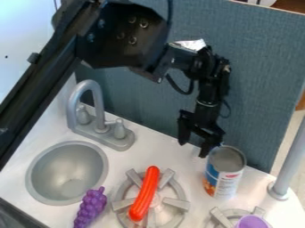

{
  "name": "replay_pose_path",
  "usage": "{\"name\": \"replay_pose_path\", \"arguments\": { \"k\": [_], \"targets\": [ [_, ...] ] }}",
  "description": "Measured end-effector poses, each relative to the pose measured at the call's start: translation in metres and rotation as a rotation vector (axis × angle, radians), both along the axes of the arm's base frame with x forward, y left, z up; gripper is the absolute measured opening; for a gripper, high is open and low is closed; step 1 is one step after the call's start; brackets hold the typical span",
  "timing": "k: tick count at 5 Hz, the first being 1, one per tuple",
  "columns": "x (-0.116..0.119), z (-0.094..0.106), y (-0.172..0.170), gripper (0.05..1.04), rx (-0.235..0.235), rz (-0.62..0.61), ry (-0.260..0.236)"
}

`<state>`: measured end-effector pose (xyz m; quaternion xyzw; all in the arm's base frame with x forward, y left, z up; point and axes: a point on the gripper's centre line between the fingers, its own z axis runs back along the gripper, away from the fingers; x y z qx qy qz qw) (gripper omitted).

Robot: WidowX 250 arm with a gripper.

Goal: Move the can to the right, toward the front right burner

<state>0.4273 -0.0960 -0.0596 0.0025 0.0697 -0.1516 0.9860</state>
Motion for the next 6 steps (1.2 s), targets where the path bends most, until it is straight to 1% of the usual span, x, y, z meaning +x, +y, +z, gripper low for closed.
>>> {"name": "replay_pose_path", "arguments": {
  "k": [1, 2, 3, 4, 5, 6],
  "targets": [
    [-0.004, -0.001, -0.019, 1.003, -0.017, -0.03, -0.001],
    [-0.01, -0.009, -0.02, 1.003, -0.014, -0.028, 0.008],
    [-0.014, 0.003, -0.01, 1.001, 0.029, 0.022, -0.041],
    [-0.009, 0.036, -0.006, 1.001, 0.029, 0.029, -0.157],
    [-0.015, 0.038, -0.012, 1.001, 0.005, -0.005, -0.159],
    [-0.045, 0.03, -0.03, 1.001, -0.025, -0.074, -0.066]
  ]
}}
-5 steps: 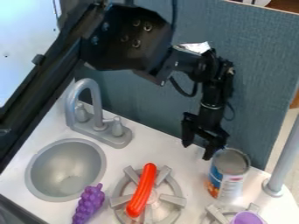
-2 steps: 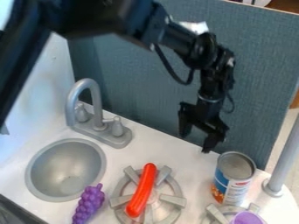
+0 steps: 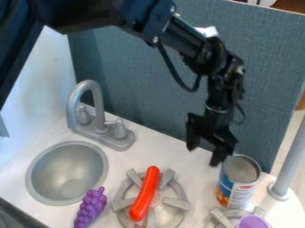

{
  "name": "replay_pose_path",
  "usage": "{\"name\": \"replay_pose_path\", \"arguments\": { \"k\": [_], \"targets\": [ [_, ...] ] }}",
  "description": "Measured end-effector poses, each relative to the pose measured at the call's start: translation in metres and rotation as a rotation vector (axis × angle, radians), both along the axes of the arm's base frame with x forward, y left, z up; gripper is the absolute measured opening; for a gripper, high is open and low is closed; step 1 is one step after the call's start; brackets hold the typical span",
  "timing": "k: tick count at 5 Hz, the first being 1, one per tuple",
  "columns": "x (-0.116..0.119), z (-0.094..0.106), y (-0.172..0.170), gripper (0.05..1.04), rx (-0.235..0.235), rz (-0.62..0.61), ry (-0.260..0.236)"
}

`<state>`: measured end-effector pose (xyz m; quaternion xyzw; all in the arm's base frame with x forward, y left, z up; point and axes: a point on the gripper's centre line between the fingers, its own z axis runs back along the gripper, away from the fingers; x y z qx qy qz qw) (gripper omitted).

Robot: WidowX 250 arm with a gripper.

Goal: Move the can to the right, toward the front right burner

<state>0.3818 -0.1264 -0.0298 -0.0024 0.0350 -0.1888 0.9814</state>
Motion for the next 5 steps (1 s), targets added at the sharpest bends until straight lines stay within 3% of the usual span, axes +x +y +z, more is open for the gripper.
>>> {"name": "replay_pose_path", "arguments": {
  "k": [1, 2, 3, 4, 5],
  "targets": [
    [-0.031, 0.008, -0.012, 1.001, -0.062, -0.019, 0.07],
    [-0.058, 0.015, -0.003, 1.001, -0.056, -0.017, 0.094],
    [-0.078, 0.012, 0.014, 1.001, -0.002, 0.012, 0.091],
    [-0.082, 0.005, 0.034, 1.001, 0.046, 0.064, 0.099],
    [-0.082, 0.002, 0.048, 1.001, 0.063, 0.092, 0.093]
  ]
}}
